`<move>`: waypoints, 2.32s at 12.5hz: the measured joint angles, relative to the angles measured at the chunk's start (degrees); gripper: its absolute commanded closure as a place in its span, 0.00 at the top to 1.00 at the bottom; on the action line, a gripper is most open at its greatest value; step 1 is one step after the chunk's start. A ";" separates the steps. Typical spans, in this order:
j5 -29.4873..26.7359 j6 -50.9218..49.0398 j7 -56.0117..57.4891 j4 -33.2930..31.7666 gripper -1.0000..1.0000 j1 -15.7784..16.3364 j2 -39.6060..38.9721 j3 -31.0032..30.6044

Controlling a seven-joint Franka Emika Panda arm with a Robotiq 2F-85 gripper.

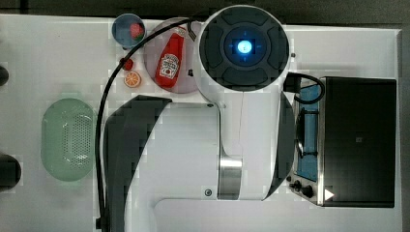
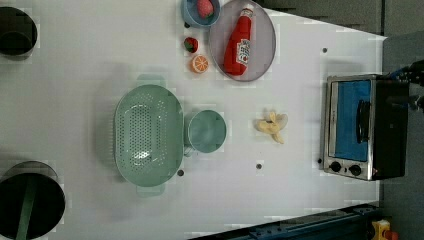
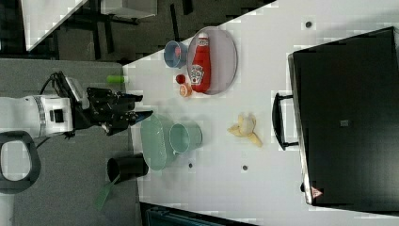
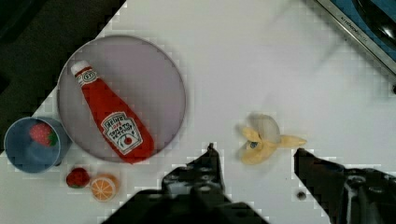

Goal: Pick Banana and place it in mug.

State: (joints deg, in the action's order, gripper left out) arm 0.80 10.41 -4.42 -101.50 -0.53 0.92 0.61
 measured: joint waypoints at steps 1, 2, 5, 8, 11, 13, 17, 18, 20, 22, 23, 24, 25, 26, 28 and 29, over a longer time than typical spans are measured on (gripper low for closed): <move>-1.91 -6.83 0.00 -1.12 0.74 0.08 1.97 0.61; -2.79 -11.43 0.00 -3.25 0.85 -0.41 5.36 0.91; -1.45 -11.22 0.00 -4.08 1.00 -1.00 13.66 2.85; -0.50 -7.61 0.00 -5.09 1.00 -2.21 15.46 2.71; -0.82 2.73 0.00 -12.42 1.00 -0.86 12.15 3.16; -1.59 9.18 0.00 -18.80 1.00 -0.39 6.60 2.96; -1.88 23.02 0.00 -31.67 1.00 -0.15 -3.93 0.76; -1.96 25.28 0.00 -33.57 1.00 0.38 -5.52 1.14; -2.38 31.91 0.00 -35.81 1.00 0.26 -7.10 1.05; -1.14 40.53 0.00 -36.59 1.00 -0.01 -8.38 1.31; -2.58 45.40 0.00 -37.49 1.00 -0.29 -9.60 1.31; -2.22 45.87 0.00 -37.60 1.00 -0.33 -10.80 1.50; -1.61 46.66 0.00 -37.60 1.00 -0.54 -12.20 1.66; -1.29 49.79 0.00 -37.60 1.00 -0.72 -14.03 1.78; -0.93 57.12 0.00 -38.05 1.00 -0.57 -18.84 2.27; -1.72 58.02 0.00 -39.28 1.00 -0.77 -21.31 2.09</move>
State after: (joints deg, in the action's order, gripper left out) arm -0.92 68.43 -4.42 -140.78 -1.30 -20.39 2.70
